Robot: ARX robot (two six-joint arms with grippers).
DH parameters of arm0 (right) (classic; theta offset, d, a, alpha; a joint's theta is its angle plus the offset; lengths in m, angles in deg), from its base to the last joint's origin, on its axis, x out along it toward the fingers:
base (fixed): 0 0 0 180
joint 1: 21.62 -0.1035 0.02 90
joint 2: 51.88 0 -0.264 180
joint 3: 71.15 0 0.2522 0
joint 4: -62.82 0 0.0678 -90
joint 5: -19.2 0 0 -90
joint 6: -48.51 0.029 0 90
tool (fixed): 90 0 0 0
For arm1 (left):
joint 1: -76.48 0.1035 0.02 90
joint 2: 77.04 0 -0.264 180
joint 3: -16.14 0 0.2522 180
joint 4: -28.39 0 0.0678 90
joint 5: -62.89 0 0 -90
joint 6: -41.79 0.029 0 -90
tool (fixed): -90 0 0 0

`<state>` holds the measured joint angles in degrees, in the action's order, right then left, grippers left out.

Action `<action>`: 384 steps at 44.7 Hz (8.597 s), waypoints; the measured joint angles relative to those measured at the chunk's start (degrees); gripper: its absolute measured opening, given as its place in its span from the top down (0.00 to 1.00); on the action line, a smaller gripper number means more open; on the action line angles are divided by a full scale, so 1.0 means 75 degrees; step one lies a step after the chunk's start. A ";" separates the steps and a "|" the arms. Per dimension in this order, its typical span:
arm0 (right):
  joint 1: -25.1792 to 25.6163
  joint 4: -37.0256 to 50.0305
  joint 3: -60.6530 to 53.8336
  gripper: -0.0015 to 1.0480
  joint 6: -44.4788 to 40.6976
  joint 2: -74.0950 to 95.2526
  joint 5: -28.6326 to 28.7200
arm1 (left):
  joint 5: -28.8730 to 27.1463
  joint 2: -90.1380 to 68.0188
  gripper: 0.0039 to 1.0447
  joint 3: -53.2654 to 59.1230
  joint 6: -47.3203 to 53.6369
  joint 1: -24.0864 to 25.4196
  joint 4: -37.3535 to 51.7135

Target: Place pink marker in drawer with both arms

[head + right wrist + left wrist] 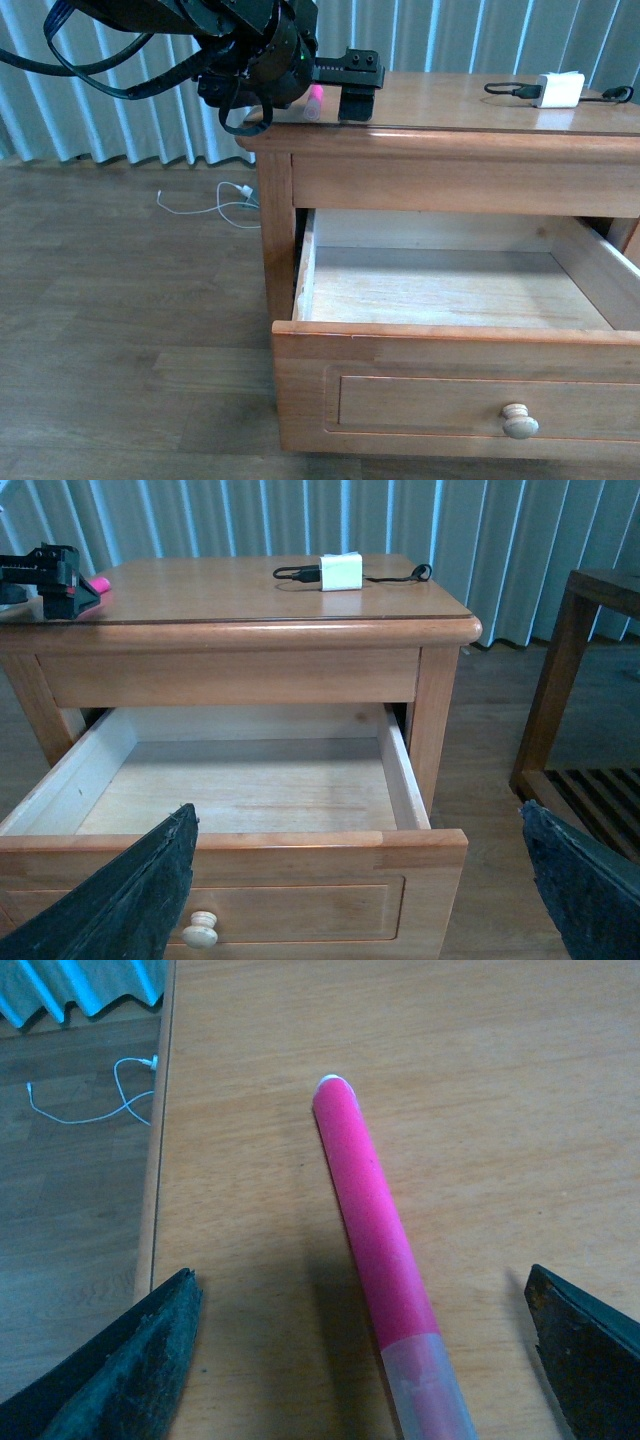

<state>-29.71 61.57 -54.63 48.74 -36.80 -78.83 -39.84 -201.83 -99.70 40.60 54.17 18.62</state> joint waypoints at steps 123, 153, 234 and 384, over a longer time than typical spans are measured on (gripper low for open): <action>0.0006 0.0000 0.0000 0.08 0.0000 0.0000 0.0000 | 0.3051 0.0586 0.24 0.3107 0.1958 -0.1113 0.1311; 0.0006 0.0000 0.0000 0.08 0.0000 0.0000 0.0000 | 0.0061 0.8609 0.06 0.9142 0.0854 0.0466 0.3010; 0.0006 0.0000 -0.0012 0.08 0.0000 -0.0003 0.0000 | 0.1690 1.6611 0.96 1.3429 0.0108 0.2952 -0.0565; 0.1329 -0.1413 0.1137 0.08 0.0871 0.2288 0.1323 | 0.1696 1.6614 0.06 1.3429 0.0122 0.2952 -0.0565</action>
<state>-19.75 50.97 -46.11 55.28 -19.65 -68.90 -27.12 -77.22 1.01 41.51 76.31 14.38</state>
